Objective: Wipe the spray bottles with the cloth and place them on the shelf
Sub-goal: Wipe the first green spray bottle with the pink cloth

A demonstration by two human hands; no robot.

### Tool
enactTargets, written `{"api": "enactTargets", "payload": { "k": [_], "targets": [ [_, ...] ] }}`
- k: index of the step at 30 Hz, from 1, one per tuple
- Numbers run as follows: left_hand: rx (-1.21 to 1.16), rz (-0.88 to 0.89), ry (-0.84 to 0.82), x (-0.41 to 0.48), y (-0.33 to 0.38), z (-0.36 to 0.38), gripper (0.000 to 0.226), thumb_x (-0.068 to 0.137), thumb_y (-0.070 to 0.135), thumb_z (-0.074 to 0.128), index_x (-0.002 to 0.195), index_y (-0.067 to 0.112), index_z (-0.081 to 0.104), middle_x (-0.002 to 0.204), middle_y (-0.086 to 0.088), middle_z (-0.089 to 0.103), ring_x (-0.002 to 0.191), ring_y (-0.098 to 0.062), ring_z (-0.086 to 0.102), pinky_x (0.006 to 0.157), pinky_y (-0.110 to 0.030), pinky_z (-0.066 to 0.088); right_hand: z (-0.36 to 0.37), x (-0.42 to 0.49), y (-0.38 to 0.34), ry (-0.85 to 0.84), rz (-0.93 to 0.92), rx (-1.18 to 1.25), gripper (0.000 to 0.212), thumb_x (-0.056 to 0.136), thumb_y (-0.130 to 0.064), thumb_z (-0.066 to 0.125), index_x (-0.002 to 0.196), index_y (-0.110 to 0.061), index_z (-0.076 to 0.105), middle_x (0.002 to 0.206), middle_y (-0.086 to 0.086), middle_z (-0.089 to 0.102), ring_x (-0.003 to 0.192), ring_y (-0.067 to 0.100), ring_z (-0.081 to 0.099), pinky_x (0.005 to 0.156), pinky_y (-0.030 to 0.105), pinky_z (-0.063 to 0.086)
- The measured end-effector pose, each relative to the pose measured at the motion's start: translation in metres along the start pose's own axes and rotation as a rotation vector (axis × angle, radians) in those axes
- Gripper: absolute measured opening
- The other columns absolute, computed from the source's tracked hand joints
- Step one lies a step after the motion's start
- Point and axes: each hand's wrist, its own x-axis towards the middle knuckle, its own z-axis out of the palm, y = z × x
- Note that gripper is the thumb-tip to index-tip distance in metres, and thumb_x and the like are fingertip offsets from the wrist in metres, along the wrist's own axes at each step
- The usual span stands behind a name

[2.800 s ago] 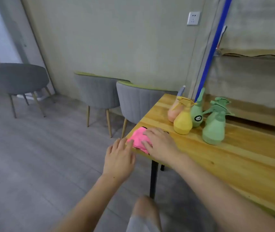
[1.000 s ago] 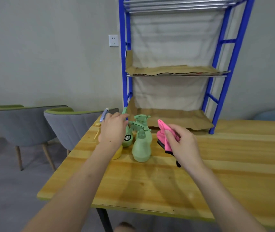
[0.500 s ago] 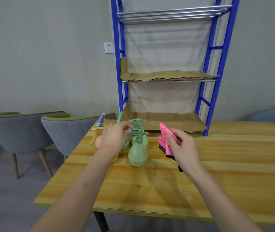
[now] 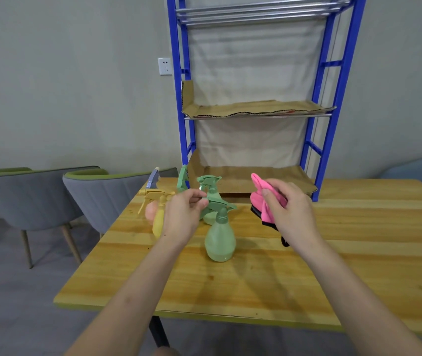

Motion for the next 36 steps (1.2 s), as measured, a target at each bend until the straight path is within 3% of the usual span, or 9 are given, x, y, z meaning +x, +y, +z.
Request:
{"api": "enactTargets", "payload": {
  "k": [5,10,13,18,22,28,32,36],
  "targets": [
    [-0.149,0.014,-0.049,-0.008,0.001,0.015,0.011,0.096,0.020,0.075,0.106,0.026,0.075,0.095,0.022,0.070,0.094,0.011,0.064,0.085,-0.015,0.053,0.000,-0.004,0.007,-0.032,-0.023,-0.023,0.030,0.104,-0.026,0.062,0.132,-0.033,0.070,0.107,-0.012,0.066,0.101,-0.003,0.059,0.083,0.016,0.043],
    [-0.217,0.031,-0.068,-0.020,0.001,0.028,0.011,0.096,0.021,0.075,0.106,0.027,0.075,0.098,0.021,0.073,0.096,0.013,0.065,0.084,-0.010,0.050,-0.005,-0.002,0.010,-0.051,-0.067,-0.042,0.030,0.106,-0.027,0.061,0.133,-0.031,0.071,0.111,-0.014,0.066,0.105,-0.003,0.059,0.088,0.015,0.044],
    [-0.265,0.028,-0.054,-0.026,-0.002,0.034,0.014,0.097,0.020,0.074,0.108,0.028,0.074,0.101,0.016,0.074,0.098,0.010,0.065,0.082,-0.009,0.050,-0.007,-0.003,0.010,-0.100,-0.101,-0.040,0.034,0.105,-0.024,0.062,0.138,-0.033,0.067,0.118,-0.015,0.064,0.112,-0.005,0.058,0.092,0.008,0.042],
    [-0.317,0.030,-0.035,-0.029,-0.003,0.035,0.016,0.097,0.016,0.073,0.110,0.026,0.074,0.100,0.014,0.074,0.096,0.009,0.064,0.079,-0.005,0.049,-0.009,-0.004,0.009,-0.111,-0.139,-0.061,0.037,0.104,-0.018,0.064,0.137,-0.035,0.067,0.118,-0.013,0.061,0.111,-0.010,0.055,0.089,0.002,0.040],
    [-0.325,0.021,-0.037,-0.028,-0.001,0.035,0.014,0.096,0.017,0.075,0.108,0.023,0.075,0.096,0.014,0.074,0.090,0.010,0.065,0.076,-0.005,0.049,-0.006,0.004,0.002,-0.183,-0.190,-0.097,0.037,0.104,-0.020,0.064,0.136,-0.035,0.069,0.111,-0.014,0.057,0.104,-0.002,0.057,0.086,0.011,0.046],
    [-0.338,0.021,-0.046,-0.025,-0.003,0.036,0.012,0.096,0.017,0.075,0.107,0.020,0.079,0.094,0.010,0.077,0.088,0.002,0.068,0.075,-0.009,0.051,0.011,0.007,-0.003,-0.329,-0.282,-0.193,0.035,0.101,-0.044,0.056,0.132,-0.041,0.071,0.104,-0.016,0.053,0.091,0.006,0.056,0.077,0.031,0.052],
    [-0.342,0.035,-0.055,-0.025,-0.003,0.036,0.012,0.097,0.020,0.073,0.106,0.023,0.081,0.095,0.013,0.079,0.093,-0.001,0.070,0.078,-0.012,0.053,0.019,0.001,0.001,-0.342,-0.333,-0.254,0.038,0.101,-0.056,0.049,0.127,-0.044,0.074,0.104,-0.014,0.055,0.094,0.006,0.055,0.072,0.036,0.054],
    [-0.347,0.008,-0.048,-0.026,-0.004,0.033,0.011,0.097,0.018,0.073,0.105,0.024,0.079,0.095,0.014,0.077,0.091,0.006,0.068,0.076,-0.006,0.050,0.010,-0.005,0.016,-0.333,-0.326,-0.232,0.041,0.101,-0.056,0.047,0.128,-0.041,0.074,0.107,-0.014,0.058,0.095,0.009,0.058,0.070,0.038,0.055]
  ]
}}
